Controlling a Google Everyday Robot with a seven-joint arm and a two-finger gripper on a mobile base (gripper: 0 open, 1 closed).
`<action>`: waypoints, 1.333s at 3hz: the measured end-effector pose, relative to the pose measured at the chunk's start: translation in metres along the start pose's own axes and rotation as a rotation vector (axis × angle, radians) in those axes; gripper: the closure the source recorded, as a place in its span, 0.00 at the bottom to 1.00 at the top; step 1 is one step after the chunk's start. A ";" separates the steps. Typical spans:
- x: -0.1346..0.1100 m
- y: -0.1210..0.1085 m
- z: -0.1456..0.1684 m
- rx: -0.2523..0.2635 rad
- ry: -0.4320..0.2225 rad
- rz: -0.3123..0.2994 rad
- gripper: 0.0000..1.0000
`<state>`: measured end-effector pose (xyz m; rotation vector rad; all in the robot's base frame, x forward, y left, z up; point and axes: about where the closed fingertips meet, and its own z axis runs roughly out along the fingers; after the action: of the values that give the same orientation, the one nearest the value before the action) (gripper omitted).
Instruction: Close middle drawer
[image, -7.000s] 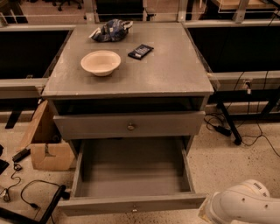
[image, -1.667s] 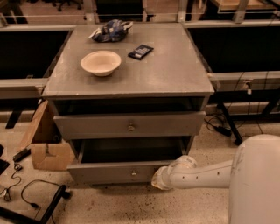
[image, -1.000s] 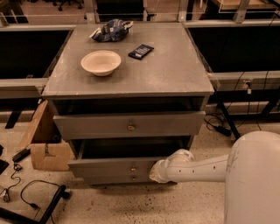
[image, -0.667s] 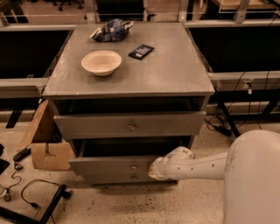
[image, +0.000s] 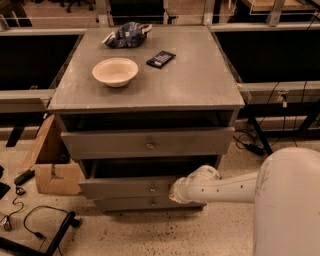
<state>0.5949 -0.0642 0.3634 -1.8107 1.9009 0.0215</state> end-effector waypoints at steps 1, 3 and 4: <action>0.000 0.000 0.000 0.000 0.000 0.000 0.60; 0.000 0.000 0.000 0.000 0.000 0.000 0.13; 0.000 0.000 0.000 0.000 0.000 0.000 0.00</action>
Offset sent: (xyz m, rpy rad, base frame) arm 0.0000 0.0000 0.0000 0.0000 0.0000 0.0000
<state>0.5948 -0.0641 0.3633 -1.8109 1.9009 0.0219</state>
